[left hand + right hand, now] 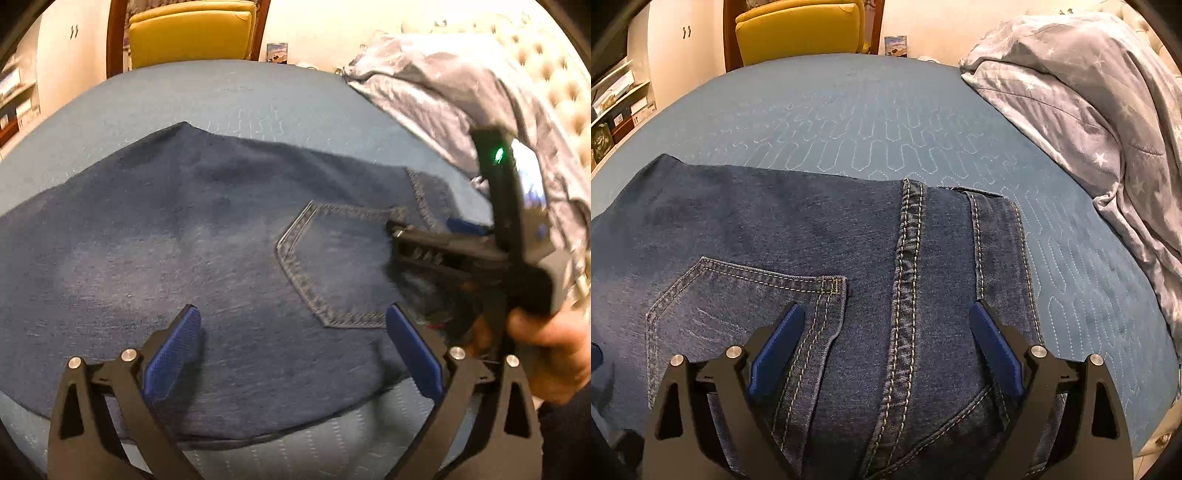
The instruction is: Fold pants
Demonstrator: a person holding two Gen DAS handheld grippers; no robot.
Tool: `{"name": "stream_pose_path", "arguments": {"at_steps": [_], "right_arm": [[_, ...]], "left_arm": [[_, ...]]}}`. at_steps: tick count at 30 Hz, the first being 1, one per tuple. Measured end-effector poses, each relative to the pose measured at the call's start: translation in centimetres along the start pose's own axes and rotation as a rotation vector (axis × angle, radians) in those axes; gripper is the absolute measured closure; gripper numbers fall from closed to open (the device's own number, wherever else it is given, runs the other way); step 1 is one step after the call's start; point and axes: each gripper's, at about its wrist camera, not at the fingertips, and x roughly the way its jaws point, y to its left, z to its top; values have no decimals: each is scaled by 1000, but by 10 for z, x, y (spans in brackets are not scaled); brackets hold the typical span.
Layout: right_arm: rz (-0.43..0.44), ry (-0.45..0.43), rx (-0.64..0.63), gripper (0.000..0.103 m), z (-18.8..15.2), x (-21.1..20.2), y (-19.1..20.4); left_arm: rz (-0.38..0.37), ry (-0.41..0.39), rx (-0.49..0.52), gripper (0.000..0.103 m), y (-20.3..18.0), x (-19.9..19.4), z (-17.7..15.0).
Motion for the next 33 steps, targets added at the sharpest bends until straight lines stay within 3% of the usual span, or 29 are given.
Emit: {"name": "stream_pose_path", "arguments": {"at_steps": [3, 11, 16, 19, 22, 31, 33], "right_arm": [[-3, -6, -4, 14, -1, 1, 1], [-1, 9, 4, 14, 5, -5, -2], [40, -123, 4, 20, 30, -34, 4], [52, -51, -18, 23, 44, -11, 9], [-24, 23, -36, 28, 44, 14, 2], [-54, 34, -78, 27, 34, 23, 0], [-76, 55, -72, 27, 39, 20, 2]], "left_arm": [[55, 83, 14, 15, 3, 16, -9], [73, 65, 27, 15, 2, 13, -20], [79, 56, 36, 15, 0, 14, -21], [77, 59, 38, 14, -3, 17, -18], [56, 68, 32, 14, 0, 13, -20], [0, 82, 19, 14, 15, -2, -26], [22, 74, 15, 14, 26, -8, -27]]}}
